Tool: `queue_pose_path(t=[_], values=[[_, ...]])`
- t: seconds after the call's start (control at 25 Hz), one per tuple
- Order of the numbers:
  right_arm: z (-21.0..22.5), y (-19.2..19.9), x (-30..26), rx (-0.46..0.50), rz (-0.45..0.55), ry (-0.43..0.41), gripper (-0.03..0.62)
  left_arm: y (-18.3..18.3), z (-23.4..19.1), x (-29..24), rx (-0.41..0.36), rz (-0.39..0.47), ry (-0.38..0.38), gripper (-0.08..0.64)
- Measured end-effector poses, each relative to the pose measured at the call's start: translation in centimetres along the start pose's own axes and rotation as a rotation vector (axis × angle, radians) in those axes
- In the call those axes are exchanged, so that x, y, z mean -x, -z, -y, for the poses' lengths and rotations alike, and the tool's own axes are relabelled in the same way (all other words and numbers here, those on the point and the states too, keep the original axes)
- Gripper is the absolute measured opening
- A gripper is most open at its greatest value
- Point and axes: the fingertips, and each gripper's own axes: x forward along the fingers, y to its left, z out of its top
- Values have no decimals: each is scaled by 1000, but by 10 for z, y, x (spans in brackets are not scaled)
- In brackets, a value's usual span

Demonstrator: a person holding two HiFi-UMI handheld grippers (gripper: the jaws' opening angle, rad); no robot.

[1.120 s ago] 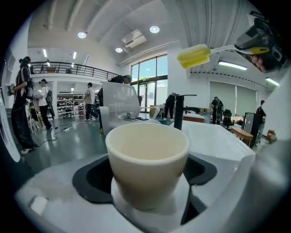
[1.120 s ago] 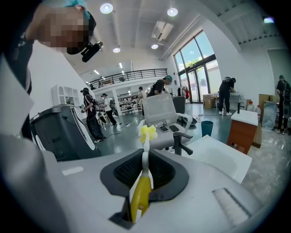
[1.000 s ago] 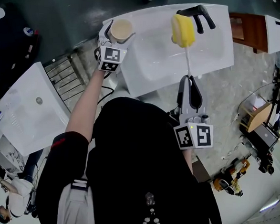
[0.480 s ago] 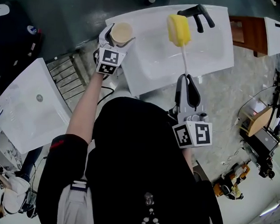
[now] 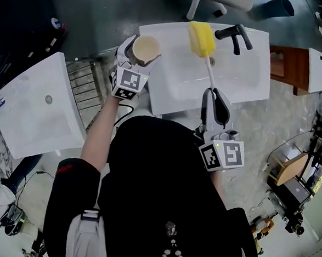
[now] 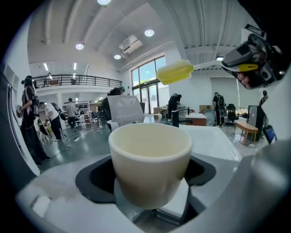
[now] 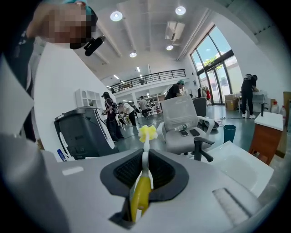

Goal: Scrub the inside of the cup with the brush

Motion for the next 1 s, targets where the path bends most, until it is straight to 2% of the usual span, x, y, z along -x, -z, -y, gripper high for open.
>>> queue_pose_path(t=[0.2,0.36,0.52,0.76,1.0], values=[[-17,-5,-3,76,-17,-127,40,-23,-17,31,-90,-18,-127,446],[-29,-7,-1,153,-40,-231,40,-33,-25,52,-105,-39,-200,446],[-40,-10,2,261,-86,-347,38,-39,-35,74,-144,-101,-278,446],[-75,-10,2,469,-192,-561,40,-44,-46,109,-229,-177,-318,446],[-108,-12,-2,653,-224,-672,40,-54,-55,141,-327,-231,-377,446]])
